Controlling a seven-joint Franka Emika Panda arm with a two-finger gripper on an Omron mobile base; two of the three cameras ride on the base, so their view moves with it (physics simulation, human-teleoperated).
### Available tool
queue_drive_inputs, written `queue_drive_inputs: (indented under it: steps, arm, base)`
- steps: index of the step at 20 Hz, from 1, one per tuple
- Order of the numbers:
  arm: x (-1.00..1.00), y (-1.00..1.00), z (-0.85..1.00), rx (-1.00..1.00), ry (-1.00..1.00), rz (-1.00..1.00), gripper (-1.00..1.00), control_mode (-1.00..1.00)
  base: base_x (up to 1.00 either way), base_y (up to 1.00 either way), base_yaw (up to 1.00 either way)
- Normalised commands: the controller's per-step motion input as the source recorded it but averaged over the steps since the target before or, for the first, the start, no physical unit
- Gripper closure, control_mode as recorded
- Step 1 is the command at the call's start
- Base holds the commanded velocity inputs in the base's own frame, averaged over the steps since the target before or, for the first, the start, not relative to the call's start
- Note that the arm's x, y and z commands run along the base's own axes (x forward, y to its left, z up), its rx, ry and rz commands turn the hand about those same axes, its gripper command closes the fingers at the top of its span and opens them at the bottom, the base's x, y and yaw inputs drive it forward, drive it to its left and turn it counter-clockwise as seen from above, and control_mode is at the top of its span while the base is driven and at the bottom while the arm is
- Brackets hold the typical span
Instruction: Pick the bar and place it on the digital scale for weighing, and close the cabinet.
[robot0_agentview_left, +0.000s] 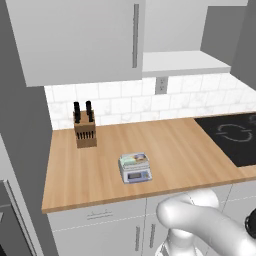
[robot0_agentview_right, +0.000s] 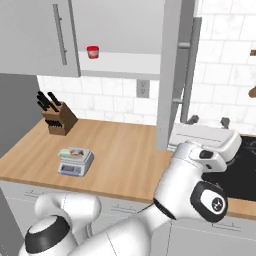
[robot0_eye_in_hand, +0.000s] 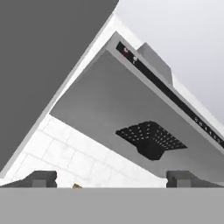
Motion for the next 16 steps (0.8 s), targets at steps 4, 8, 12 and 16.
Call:
queue_drive_inputs:
  steps: [4,8,12,16]
  arm:
    - [-0.30,0.53,0.88,-0.25,-0.23,0.42,-1.00,-1.00]
    - [-0.12,0.66,0.92,-0.30,-0.12,0.33,-1.00,-1.00]
    - [0.00,0.73,0.92,-0.32,0.00,0.24,-1.00,-1.00]
    - [0.00,0.92,0.64,-0.33,0.00,0.20,-1.00,-1.00]
  base:
    - [0.00,0.00,0.00]
    - [0.00,0.00,0.00]
    - [0.00,0.00,0.00]
    - [0.00,0.00,0.00]
